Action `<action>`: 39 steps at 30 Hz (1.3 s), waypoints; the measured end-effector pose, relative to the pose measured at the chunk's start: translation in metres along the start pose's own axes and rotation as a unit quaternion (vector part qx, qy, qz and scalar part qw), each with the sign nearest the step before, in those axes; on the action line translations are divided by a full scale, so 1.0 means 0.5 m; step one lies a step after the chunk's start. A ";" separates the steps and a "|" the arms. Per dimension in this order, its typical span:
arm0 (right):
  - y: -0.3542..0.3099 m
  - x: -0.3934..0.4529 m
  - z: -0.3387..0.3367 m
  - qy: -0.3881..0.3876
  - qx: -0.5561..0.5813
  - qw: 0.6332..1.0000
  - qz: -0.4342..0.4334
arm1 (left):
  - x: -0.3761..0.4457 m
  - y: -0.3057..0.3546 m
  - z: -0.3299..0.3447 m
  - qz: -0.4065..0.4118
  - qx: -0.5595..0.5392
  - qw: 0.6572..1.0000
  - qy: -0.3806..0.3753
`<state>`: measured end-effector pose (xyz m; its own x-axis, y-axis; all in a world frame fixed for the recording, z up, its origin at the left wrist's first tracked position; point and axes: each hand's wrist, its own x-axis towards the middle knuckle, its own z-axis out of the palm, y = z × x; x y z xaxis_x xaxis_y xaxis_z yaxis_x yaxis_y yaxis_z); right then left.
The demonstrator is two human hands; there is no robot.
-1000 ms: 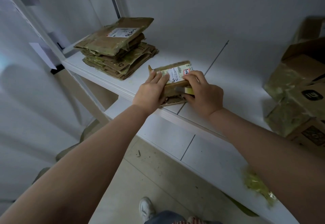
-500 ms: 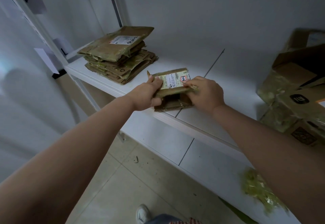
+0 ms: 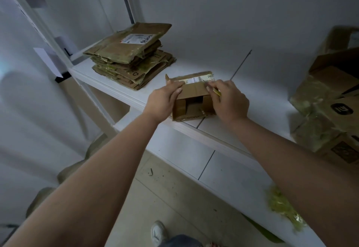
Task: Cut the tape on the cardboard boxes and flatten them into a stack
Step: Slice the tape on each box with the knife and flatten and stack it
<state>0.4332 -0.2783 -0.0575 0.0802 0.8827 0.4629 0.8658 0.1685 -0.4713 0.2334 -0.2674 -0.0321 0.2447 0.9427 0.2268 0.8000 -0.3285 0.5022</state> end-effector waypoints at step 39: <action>-0.023 -0.053 -0.010 -0.159 0.013 0.987 -0.008 | -0.062 -0.085 -0.073 -0.046 0.053 0.988 -0.140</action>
<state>0.4236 -0.3061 -0.0606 -0.0954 0.9724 0.2130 0.8520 0.1904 -0.4877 0.1719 -0.2845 -0.0301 0.2979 0.9526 -0.0624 0.8752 -0.2465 0.4162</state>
